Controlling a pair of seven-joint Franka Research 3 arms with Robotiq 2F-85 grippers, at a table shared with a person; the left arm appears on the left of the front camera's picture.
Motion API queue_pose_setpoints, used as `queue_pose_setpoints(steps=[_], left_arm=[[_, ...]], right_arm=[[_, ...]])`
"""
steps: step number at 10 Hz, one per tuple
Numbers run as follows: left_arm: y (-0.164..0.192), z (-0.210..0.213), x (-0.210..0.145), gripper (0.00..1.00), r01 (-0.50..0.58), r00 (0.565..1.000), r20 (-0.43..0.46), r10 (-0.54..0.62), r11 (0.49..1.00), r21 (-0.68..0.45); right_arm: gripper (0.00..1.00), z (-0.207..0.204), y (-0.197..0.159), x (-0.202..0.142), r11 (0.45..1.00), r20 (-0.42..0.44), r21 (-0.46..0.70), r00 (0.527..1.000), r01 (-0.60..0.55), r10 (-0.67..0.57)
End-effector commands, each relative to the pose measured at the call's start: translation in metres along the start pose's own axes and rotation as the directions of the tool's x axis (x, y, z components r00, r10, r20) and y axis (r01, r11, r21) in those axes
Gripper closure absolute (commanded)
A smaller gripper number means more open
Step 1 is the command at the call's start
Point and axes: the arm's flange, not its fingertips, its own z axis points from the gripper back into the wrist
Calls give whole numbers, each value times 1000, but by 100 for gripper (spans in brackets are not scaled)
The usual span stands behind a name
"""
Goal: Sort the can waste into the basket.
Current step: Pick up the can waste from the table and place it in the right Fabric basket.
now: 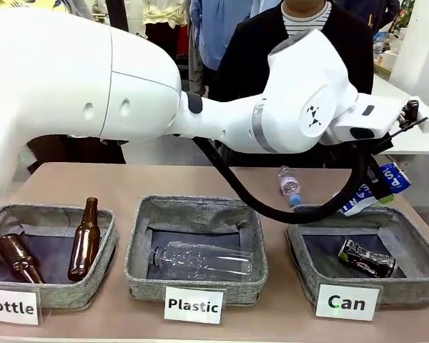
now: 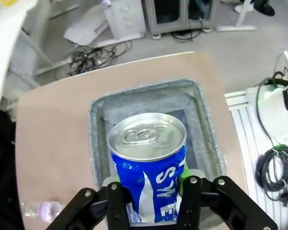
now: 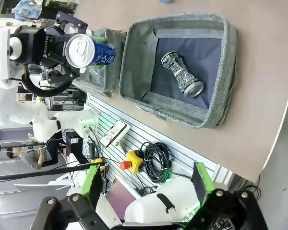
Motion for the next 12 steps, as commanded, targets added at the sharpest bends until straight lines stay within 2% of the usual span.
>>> queue_pose_setpoints(steps=[1,2,9,11,12], left_arm=[[1,0,2,15,45,999,-3,-45,997,-69],[-2,1,1,0,49,999,1,-49,996,-68],[-9,15,-3,0,38,999,12,-38,997,-70],[-28,34,-4,0,37,999,3,-37,986,-162],[-41,57,-6,0,24,1000,-8,-26,983,-181]], right_arm=[[0,3,1,2,1000,12,-2,1000,17,-17],[0,3,1,2,1000,12,-2,1000,17,-17],[0,3,1,2,1000,12,-2,1000,17,-17],[0,0,0,0,1000,0,0,1000,0,0],[0,-3,3,16,998,14,28,999,-51,51]])
